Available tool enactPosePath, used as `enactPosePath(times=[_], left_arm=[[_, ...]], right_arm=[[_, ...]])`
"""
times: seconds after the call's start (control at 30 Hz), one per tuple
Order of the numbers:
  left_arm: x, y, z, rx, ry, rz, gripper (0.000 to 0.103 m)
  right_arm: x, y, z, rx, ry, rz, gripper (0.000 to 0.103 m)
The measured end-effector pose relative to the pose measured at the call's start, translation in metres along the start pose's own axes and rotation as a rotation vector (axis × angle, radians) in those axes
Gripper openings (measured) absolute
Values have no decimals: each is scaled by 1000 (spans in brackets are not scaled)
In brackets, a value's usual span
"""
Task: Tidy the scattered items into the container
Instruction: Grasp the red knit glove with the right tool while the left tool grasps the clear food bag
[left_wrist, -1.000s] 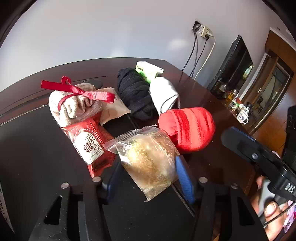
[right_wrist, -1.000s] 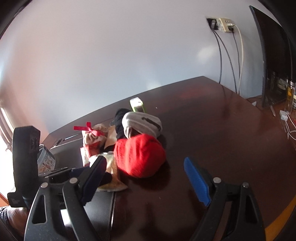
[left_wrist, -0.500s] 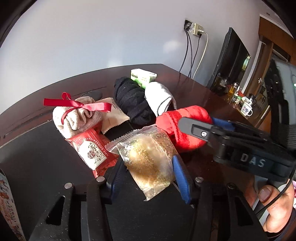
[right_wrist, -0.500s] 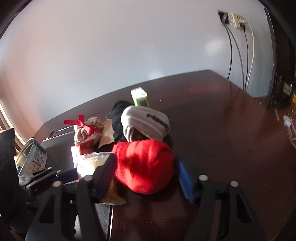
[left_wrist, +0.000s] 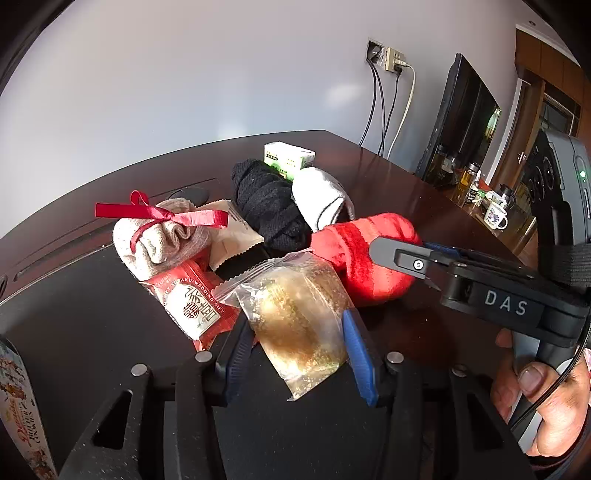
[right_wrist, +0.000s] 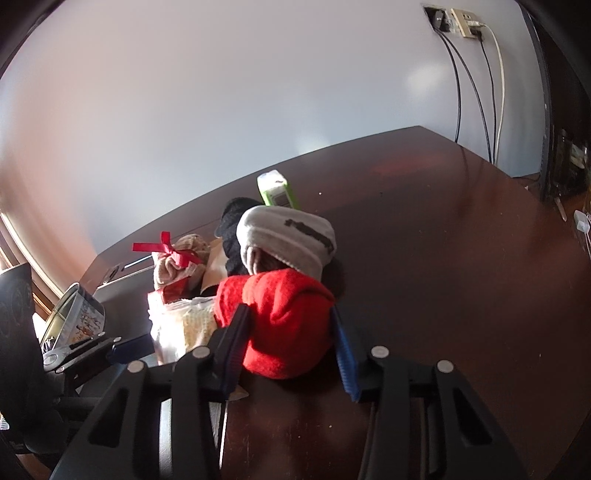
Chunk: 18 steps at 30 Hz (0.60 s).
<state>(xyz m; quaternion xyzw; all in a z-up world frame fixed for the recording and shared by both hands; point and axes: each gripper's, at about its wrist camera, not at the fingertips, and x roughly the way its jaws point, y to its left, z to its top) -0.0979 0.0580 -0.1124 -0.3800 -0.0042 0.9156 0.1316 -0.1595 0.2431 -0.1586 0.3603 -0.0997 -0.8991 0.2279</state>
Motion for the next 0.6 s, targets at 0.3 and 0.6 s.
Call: enactPosePath(times=[0.3,0.6], left_arm=[[-3,0,-1,-2,-12,-2,46],[-12,-4,0,18,-36,-2,38]], right_arm=[[-18,-12,4,37,-46,-20,43],[-32,-20,1,70,-71,-21,43]])
